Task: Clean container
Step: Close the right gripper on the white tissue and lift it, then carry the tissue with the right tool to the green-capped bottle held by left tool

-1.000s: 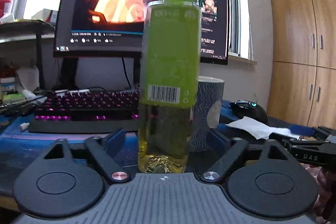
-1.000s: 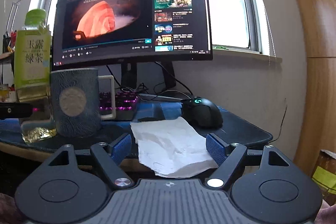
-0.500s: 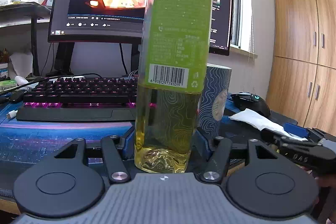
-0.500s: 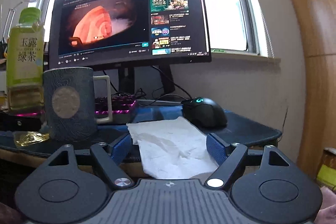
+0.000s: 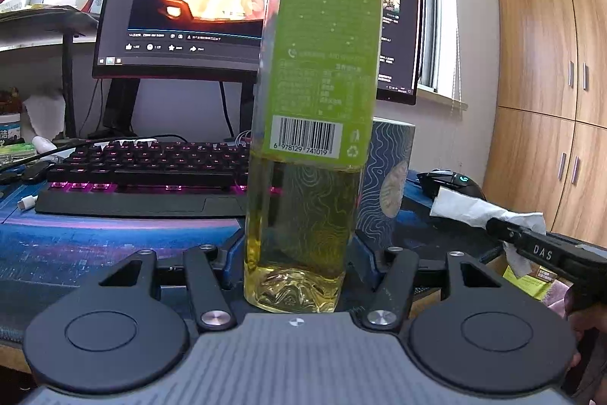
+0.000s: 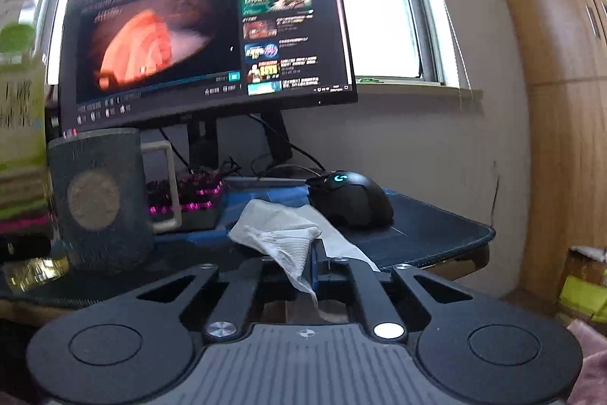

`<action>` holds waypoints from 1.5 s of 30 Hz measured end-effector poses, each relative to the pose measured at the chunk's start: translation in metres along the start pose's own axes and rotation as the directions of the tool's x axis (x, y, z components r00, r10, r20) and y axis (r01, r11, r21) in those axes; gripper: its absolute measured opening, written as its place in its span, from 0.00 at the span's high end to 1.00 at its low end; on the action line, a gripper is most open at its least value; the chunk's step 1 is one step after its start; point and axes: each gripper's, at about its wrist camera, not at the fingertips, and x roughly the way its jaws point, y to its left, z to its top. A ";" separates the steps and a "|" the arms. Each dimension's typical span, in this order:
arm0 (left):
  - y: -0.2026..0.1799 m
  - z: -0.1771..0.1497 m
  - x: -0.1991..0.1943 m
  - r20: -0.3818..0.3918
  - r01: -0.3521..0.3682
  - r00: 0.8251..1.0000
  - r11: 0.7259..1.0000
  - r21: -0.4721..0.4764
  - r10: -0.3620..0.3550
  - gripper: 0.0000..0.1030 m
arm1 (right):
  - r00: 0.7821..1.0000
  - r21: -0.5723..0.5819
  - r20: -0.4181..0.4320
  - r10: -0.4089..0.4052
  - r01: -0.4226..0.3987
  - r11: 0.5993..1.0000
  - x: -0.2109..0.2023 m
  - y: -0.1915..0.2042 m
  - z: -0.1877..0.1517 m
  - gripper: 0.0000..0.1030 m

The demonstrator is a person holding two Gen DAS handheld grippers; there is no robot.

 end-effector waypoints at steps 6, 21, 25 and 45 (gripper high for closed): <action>-0.002 -0.003 -0.008 0.006 -0.004 1.000 1.000 0.008 0.004 0.41 | 0.994 0.009 0.069 0.081 -0.082 0.997 -0.015 0.012 0.010 0.95; -0.003 -0.007 -0.018 0.012 -0.005 1.000 1.000 0.011 0.005 0.41 | 0.810 -0.088 0.310 0.498 -0.497 0.863 -0.082 0.087 0.066 0.95; -0.005 -0.008 -0.019 0.014 -0.015 1.000 1.000 0.024 0.014 0.41 | 0.771 -0.122 0.299 0.563 -0.554 0.824 -0.088 0.105 0.070 0.95; -0.005 -0.011 -0.021 0.020 -0.009 1.000 0.999 0.031 0.008 0.41 | 0.840 -0.275 0.099 0.533 -0.492 0.826 -0.068 0.123 0.043 0.95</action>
